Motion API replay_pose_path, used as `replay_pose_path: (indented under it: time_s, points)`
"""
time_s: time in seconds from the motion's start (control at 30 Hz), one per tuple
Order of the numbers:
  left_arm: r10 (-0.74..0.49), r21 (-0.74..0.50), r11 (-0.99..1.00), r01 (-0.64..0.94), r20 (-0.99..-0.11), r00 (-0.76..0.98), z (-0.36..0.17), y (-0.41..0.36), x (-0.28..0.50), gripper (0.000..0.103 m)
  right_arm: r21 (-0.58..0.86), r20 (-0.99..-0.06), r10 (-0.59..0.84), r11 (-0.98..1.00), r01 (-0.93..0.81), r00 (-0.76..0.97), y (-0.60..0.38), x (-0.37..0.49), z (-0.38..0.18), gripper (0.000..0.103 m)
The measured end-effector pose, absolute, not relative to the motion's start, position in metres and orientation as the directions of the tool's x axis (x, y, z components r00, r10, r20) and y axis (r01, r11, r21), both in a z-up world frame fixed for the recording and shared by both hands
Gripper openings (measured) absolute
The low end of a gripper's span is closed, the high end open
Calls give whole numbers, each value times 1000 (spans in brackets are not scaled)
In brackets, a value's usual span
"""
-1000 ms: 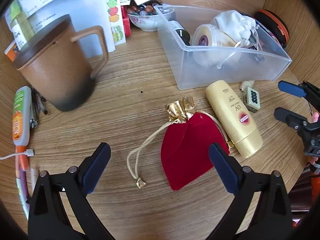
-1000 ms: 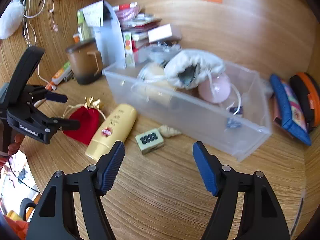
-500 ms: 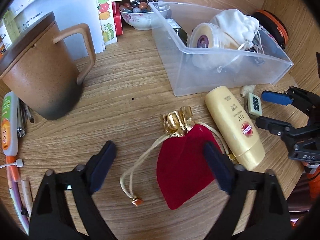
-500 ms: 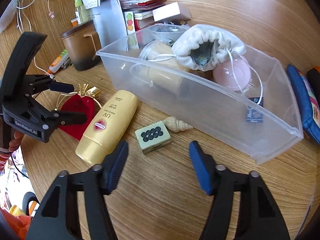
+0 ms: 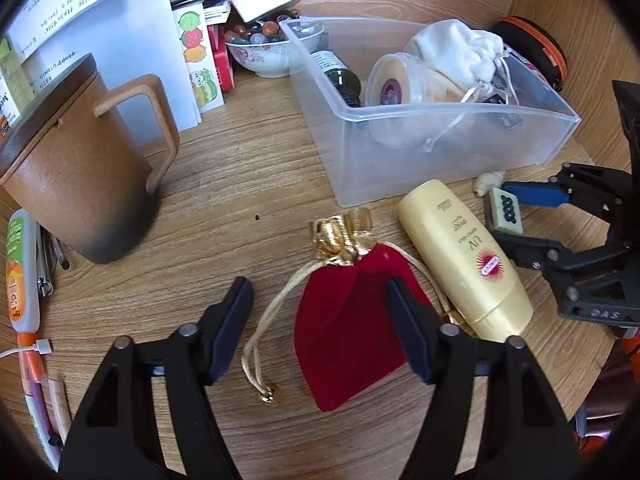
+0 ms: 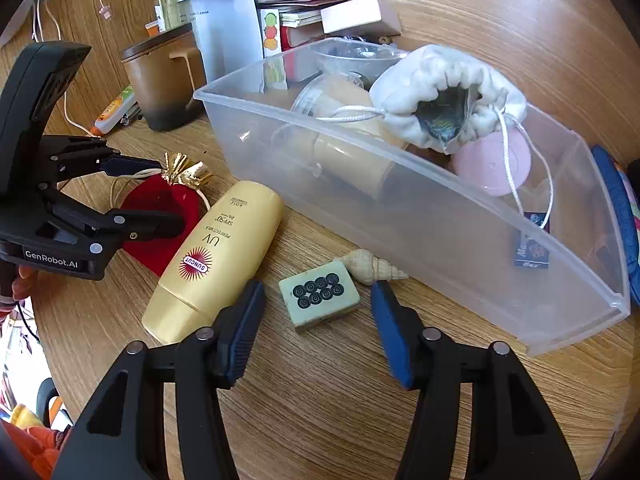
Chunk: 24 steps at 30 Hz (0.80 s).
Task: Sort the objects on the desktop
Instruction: 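Move both open tools toward the red pouch and green tile beside the bin, then grasp the red velvet pouch with the left tool while the right tool grasps the green tile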
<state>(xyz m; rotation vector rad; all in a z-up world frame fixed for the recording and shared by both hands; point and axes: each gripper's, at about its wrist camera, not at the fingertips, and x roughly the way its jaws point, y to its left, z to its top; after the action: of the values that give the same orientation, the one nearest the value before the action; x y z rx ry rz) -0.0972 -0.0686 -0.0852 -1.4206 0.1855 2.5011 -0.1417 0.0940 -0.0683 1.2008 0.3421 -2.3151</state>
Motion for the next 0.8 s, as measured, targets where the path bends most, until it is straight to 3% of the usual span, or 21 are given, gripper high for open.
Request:
replay_pose_path:
  time_s: [0.07,0.13,0.23,0.8]
  points:
    - [165,-20,-958,-287,-856,-490,-83,-67,-95,38,5,-815,-320,-838,546,-484,92,-142,-68,39]
    - [173,-32,-958,-287,-859,-482,-81,-67,-94,24,11,-813,-323,-840,542,-484,92,-142,-69,37]
    - [182,-47,-959,-280,-858,-480,-80,-69,-91,16,14,-811,-326,-841,541,-486,91,-140,-69,36]
    - [180,-38,-964,-262,-818,-547,-44,-73,-79,12,24,-775,-352,-846,532,-525,102,-118,-50,36]
